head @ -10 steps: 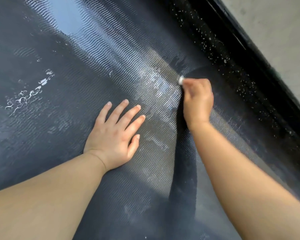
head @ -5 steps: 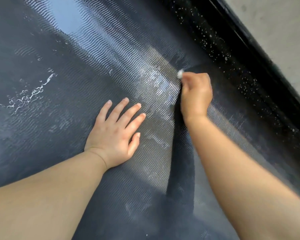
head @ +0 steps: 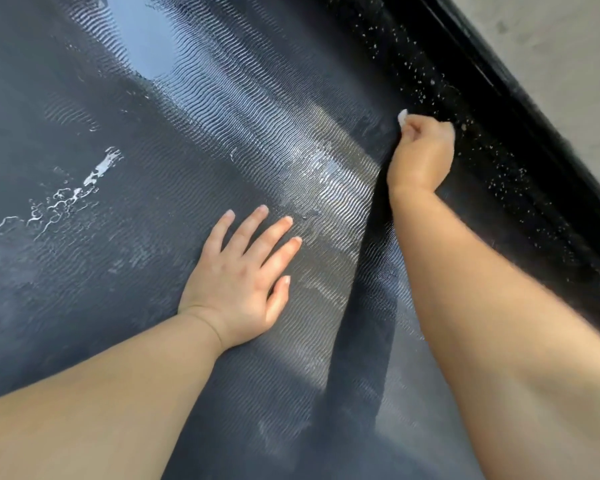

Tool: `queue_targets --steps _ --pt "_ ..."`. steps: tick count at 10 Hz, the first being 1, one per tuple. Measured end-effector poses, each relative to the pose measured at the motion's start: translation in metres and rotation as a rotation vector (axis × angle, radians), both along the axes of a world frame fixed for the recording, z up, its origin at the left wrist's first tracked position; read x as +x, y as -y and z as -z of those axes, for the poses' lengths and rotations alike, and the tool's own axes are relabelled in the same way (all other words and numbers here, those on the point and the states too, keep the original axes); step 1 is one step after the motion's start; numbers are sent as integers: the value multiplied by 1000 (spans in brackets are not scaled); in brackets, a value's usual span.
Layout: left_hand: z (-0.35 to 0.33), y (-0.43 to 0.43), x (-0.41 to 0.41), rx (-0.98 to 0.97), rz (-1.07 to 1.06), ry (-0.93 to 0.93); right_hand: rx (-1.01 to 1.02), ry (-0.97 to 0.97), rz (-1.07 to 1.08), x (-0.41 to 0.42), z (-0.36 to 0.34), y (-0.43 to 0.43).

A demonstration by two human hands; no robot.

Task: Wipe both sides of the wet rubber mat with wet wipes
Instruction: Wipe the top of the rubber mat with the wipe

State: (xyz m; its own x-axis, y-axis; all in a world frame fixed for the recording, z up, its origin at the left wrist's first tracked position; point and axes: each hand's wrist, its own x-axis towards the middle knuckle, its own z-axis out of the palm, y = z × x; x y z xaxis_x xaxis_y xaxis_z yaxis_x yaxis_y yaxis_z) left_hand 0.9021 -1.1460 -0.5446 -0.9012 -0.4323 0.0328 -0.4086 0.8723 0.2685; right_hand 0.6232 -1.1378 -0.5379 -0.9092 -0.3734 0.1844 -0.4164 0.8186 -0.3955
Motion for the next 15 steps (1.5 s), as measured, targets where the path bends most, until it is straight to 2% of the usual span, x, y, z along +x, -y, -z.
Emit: queue_targets --steps 1,2,3,4,5,6,7,8,9,10,11,12,13,14,15 --pt "0 0 0 -1 4 10 -113 -21 -267 57 2 -15" --pt "-1 0 0 1 5 17 -137 -21 -607 107 1 -46" --pt "-1 0 1 1 6 16 -28 -41 -883 103 -5 -60" --pt "0 0 1 6 6 5 5 -67 -637 43 -5 -47" --pt "1 0 1 -4 8 2 -56 25 -163 -22 -8 -40" --pt "1 -1 0 -10 5 -10 -46 0 -20 -34 -1 -42" --pt "1 0 0 -14 6 -13 -4 -37 -128 10 2 -53" --pt "1 0 0 -13 3 -15 -91 -39 -369 72 2 -85" --pt "1 -1 0 -7 6 -13 -11 -6 -626 86 -9 -111" --pt "2 0 0 -10 9 -10 50 -49 -537 44 -15 -98" --pt "2 -1 0 -9 8 -15 -5 -25 -68 -16 -12 -78" --pt "1 -1 0 -7 6 -23 -42 19 216 -36 -5 -67" --pt "0 -1 0 5 8 -21 31 -9 118 6 -2 -68" --pt "-1 -1 1 23 5 -20 -70 -3 -110 82 1 -92" --pt "-3 -1 2 47 4 -13 -60 52 -321 160 -5 -130"
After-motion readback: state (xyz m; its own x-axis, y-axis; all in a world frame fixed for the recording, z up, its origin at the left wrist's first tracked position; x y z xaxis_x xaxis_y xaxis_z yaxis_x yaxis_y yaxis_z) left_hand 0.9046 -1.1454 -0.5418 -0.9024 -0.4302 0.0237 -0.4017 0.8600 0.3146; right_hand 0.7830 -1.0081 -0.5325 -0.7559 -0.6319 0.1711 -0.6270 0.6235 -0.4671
